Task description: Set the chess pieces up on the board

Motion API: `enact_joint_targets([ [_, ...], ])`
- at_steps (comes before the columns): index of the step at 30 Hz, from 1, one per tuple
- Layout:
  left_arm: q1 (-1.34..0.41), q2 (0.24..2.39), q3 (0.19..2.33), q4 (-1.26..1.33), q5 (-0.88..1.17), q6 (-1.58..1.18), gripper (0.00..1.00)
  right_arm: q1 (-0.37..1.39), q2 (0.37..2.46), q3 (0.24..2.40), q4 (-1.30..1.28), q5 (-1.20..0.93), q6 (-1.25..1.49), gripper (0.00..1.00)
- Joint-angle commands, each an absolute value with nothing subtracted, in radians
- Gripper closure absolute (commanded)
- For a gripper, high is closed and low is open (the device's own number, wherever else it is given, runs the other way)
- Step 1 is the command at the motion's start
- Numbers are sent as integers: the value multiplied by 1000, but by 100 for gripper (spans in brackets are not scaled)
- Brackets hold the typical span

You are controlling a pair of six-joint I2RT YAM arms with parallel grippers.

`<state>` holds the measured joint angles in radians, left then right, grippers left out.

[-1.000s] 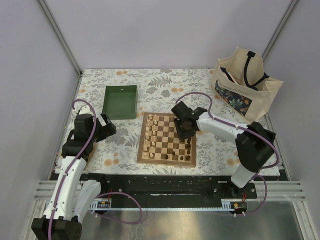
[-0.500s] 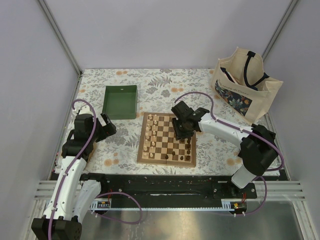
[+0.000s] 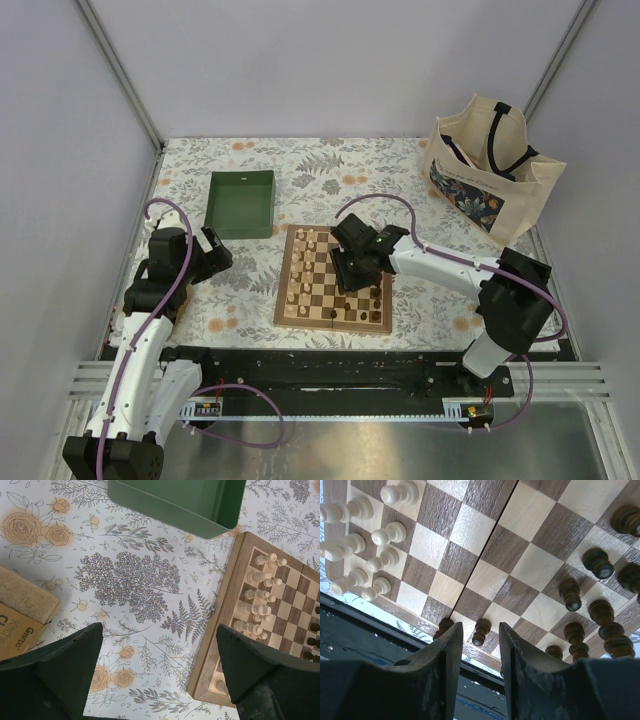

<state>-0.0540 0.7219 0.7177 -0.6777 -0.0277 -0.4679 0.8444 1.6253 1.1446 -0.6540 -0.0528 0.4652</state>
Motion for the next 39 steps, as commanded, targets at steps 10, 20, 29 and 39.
enact_joint_targets([
  [10, -49, 719, 732, -624, -11, -463, 1, 879, 1601, 1089, -635, -83, 482, 57],
  [20, -49, 716, 732, -626, -12, -463, 1, 882, 1618, 1095, -638, -103, 474, 59],
  [29, -49, 718, 732, -624, -11, -462, 1, 890, 1628, 1092, -638, -109, 471, 61],
  [39, -49, 712, 730, -626, -15, -463, 1, 894, 1646, 1095, -653, -80, 465, 64],
])
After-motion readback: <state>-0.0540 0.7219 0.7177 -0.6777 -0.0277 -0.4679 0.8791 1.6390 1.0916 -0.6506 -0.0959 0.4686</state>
